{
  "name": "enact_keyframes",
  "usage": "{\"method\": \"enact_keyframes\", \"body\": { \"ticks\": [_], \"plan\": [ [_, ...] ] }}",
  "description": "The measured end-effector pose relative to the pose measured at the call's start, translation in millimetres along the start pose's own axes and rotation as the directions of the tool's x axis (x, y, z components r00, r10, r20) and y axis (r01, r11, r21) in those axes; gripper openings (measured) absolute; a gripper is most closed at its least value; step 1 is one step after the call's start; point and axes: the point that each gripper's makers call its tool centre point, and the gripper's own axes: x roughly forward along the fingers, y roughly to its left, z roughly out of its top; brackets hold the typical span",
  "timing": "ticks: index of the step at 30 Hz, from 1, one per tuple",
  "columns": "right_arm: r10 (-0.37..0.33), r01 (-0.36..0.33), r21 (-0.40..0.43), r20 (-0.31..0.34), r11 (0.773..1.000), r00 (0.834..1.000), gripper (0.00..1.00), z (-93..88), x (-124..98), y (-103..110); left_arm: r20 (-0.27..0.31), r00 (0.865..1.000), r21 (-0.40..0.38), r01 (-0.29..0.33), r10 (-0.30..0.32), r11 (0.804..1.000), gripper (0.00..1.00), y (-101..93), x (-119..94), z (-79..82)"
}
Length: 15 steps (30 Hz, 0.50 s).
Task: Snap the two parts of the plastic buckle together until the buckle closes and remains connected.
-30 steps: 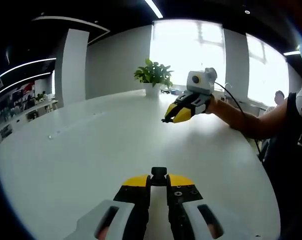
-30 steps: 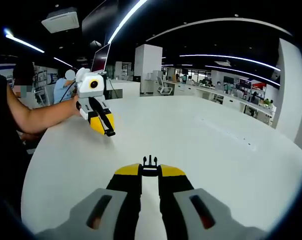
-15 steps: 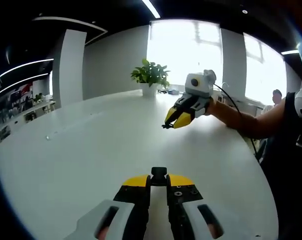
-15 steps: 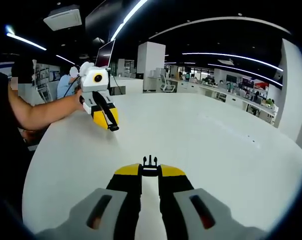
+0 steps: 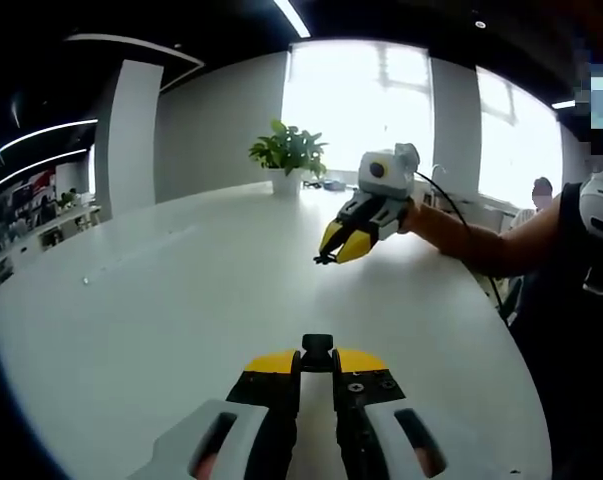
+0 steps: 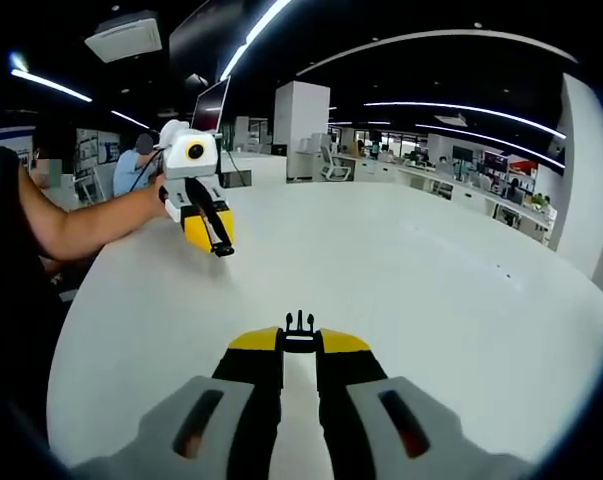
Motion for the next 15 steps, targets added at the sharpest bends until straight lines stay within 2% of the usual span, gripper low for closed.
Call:
{"method": "enact_keyframes", "body": {
  "ticks": [15],
  "plan": [
    [0.016, -0.016, -0.002, -0.005, 1.0, 1.0, 0.11, -4.9, -3.4, 10.1, -0.019, 1.0, 0.018, 0.018, -0.018, 1.0, 0.1, -17.5, 4.1, -5.4]
  ]
}}
